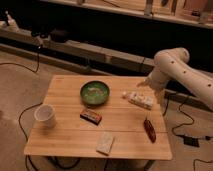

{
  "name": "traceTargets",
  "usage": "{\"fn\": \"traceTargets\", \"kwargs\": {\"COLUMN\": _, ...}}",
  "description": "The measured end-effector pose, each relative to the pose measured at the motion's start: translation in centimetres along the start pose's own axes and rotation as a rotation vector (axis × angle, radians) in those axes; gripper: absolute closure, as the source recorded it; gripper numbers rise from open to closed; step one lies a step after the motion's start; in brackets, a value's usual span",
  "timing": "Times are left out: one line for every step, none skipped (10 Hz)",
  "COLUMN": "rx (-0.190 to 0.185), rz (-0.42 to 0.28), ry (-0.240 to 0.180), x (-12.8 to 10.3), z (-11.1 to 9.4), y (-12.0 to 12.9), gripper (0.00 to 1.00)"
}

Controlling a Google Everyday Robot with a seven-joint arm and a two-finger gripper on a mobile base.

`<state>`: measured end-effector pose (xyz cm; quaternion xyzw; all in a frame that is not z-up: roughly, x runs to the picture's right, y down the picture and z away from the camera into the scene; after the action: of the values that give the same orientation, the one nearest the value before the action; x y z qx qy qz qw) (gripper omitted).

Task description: Move the arm in a circular motion

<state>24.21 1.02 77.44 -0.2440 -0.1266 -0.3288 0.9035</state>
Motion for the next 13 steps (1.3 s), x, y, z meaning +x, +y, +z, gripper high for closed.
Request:
{"fn": "traceTargets", "kwargs": {"rx": -0.006, "rz": -0.025, "ry": 0.014, "x": 0.9, "z": 0.1, "y": -2.5, "gripper": 0.20}}
{"fn": "traceTargets", "kwargs": {"rx": -0.011, "rz": -0.043, "ry": 0.026, "x": 1.8, "z": 0.4, "y": -4.3, "gripper": 0.20}}
{"fn": "traceTargets", "kwargs": {"rx": -0.010, "rz": -0.065, "ry": 0.030, "x": 2.2, "z": 0.9, "y": -6.2, "gripper": 0.20}}
{"fn": "traceTargets", "kwargs": {"rx": -0.001, "rz": -0.094, "ry": 0.029, "x": 2.1, "z": 1.4, "y": -8.1, "gripper": 0.20}}
{"fn": "traceTargets", "kwargs": {"rx": 0.012, "rz": -0.147, "ry": 0.019, "x": 1.3, "z": 2.4, "y": -10.8, "gripper": 0.20}}
{"fn": "traceTargets", "kwargs": {"rx": 0.018, "rz": -0.186, "ry": 0.015, "x": 0.5, "z": 3.1, "y": -12.2, "gripper": 0.20}}
{"fn": "traceTargets", "kwargs": {"rx": 0.026, "rz": -0.249, "ry": 0.007, "x": -1.0, "z": 4.0, "y": -13.9, "gripper": 0.20}}
{"fn": "traceTargets", "kwargs": {"rx": 0.034, "rz": -0.322, "ry": -0.003, "x": -3.3, "z": 4.8, "y": -15.8, "gripper": 0.20}}
{"fn": "traceTargets", "kwargs": {"rx": 0.042, "rz": -0.401, "ry": -0.015, "x": -6.2, "z": 5.5, "y": -17.5, "gripper": 0.20}}
{"fn": "traceTargets", "kwargs": {"rx": 0.048, "rz": -0.457, "ry": -0.024, "x": -8.8, "z": 6.0, "y": -18.5, "gripper": 0.20}}
{"fn": "traceTargets", "kwargs": {"rx": 0.050, "rz": -0.490, "ry": -0.026, "x": -10.5, "z": 6.3, "y": -19.0, "gripper": 0.20}}
{"fn": "traceTargets", "kwargs": {"rx": 0.056, "rz": -0.522, "ry": -0.035, "x": -13.3, "z": 6.7, "y": -19.4, "gripper": 0.20}}
{"fn": "traceTargets", "kwargs": {"rx": 0.067, "rz": -0.527, "ry": -0.048, "x": -15.3, "z": 6.6, "y": -19.3, "gripper": 0.20}}
